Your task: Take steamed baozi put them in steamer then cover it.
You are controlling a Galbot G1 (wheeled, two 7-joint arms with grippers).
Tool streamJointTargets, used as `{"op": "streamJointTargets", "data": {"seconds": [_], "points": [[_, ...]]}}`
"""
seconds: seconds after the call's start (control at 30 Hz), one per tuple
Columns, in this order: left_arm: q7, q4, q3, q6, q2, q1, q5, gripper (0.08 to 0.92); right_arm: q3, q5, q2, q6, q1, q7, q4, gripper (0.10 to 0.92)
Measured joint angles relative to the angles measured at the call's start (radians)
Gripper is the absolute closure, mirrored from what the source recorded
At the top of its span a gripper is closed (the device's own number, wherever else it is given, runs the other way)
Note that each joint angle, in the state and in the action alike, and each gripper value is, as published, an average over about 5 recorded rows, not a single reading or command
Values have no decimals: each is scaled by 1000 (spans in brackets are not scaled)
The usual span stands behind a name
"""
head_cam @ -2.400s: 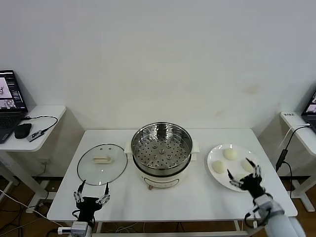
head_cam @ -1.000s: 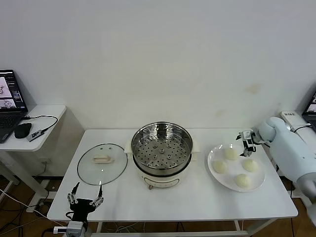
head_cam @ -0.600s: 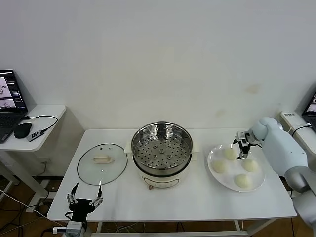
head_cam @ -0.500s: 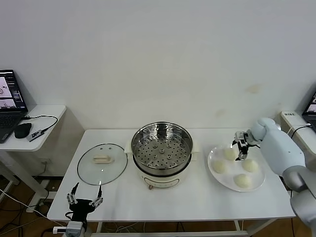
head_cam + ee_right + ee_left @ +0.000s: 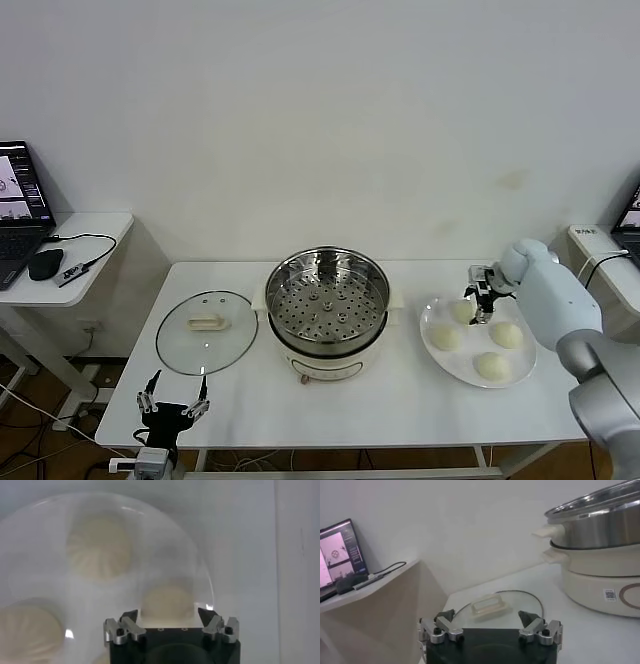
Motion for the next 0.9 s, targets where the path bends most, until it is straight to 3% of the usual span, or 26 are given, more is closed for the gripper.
{"op": "streamJointTargets", "data": {"seconds": [0.37,0.9], "points": [[0,1,0,0,-2,1,-2,177,9,-28,6,-3,2,-6,-25,452],[1,-15,0,1,7,6,-11,177,-57,54,-59,-39,23,-43,75,456]]}}
